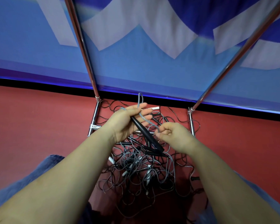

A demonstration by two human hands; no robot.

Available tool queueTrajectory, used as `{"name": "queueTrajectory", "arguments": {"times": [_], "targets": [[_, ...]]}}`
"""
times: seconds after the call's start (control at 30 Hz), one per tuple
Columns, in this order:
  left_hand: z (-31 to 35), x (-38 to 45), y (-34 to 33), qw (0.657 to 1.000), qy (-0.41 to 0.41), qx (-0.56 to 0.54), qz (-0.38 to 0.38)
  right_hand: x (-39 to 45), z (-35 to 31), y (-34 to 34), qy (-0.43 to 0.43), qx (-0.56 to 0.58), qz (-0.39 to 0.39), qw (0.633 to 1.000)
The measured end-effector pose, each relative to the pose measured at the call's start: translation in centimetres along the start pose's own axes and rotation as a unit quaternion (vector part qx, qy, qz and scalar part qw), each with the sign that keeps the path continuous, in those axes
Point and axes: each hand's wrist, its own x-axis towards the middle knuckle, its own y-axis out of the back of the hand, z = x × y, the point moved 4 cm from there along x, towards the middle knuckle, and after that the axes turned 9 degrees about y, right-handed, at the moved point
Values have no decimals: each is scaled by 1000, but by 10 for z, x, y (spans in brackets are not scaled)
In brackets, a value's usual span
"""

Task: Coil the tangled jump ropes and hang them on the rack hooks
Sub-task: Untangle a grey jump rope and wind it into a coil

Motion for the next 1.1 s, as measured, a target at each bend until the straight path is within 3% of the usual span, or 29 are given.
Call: {"name": "queueTrajectory", "arguments": {"times": [0.13, 0.2, 0.27, 0.33, 0.43, 0.5, 0.63, 0.7, 0.73, 0.8, 0.83, 0.87, 0.97, 1.1], "targets": [[-6, 6, 4, 999, 1, 48, 25, -1, -12, 6, -22, 172, 50, 984], [-13, 7, 5, 985, 3, 170, 32, -4, -17, 11, -46, 267, 80, 959], [-22, 6, 3, 935, 0, 355, 3, -5, -18, 16, -68, 368, 109, 921], [-33, 3, -1, 893, 14, 450, -28, -6, -19, 19, -80, 461, 134, 874], [-38, 2, -5, 907, 30, 417, -48, -5, -18, 22, -83, 529, 163, 828], [-39, 0, -8, 921, 42, 381, -75, -4, -15, 23, -84, 548, 179, 813], [-39, -1, -11, 915, 31, 390, -101, -2, -8, 25, -94, 575, 193, 789], [-39, 0, -11, 927, 28, 366, -79, -1, -9, 25, -82, 561, 179, 804], [-37, 0, -10, 935, 24, 349, -61, -1, -10, 25, -75, 519, 163, 836], [-31, 2, -6, 949, 12, 316, -20, -3, -10, 21, -67, 315, 112, 940], [-28, 3, -4, 956, 5, 295, -2, -4, -9, 17, -61, 179, 72, 979], [-25, 3, -1, 963, 2, 269, 15, -5, -8, 11, -57, 64, 21, 996], [-19, 4, 4, 978, -1, 202, 44, -8, -5, -4, -48, -97, -78, 991], [-16, 6, 4, 985, -4, 167, 42, -5, -5, 4, -34, -88, -22, 995]]}}
